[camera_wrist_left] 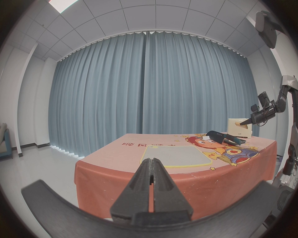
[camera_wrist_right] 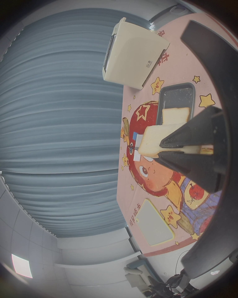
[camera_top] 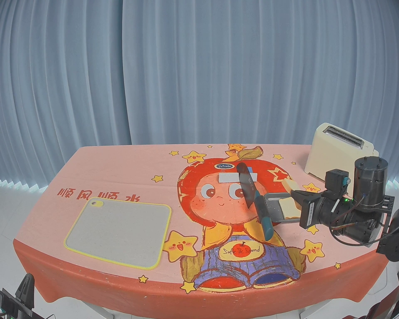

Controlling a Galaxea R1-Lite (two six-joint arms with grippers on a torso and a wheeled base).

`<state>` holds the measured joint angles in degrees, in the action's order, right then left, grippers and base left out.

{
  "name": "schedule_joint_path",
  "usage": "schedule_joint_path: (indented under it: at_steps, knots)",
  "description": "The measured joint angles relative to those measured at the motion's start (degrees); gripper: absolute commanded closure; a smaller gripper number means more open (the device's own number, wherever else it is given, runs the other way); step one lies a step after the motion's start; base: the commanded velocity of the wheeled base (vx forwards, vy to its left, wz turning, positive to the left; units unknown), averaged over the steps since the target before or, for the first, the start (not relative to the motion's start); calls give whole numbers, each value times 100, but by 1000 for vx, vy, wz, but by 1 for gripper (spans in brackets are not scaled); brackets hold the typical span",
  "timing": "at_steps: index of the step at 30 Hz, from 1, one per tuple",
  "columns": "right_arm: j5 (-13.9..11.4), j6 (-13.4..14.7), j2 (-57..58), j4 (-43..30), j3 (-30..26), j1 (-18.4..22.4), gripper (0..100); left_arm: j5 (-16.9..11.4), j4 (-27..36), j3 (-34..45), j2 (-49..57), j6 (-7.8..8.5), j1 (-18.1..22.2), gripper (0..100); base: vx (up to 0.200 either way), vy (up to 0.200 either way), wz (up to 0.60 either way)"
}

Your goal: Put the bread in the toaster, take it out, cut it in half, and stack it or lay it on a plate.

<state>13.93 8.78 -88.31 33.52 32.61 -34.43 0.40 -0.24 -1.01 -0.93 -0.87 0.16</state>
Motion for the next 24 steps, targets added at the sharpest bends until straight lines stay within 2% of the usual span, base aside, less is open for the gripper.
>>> schedule_joint_path:
  at_steps: [10, 24]
  knots:
    - [90, 15, -364, 11, 24, 127, 100, 2, 0, 0, 0, 0, 0, 100, 0, 0, 0]
    - [93, 11, -444, 118, 24, 76, 100, 2, 0, 0, 0, 0, -2, 100, 0, 0, 0]
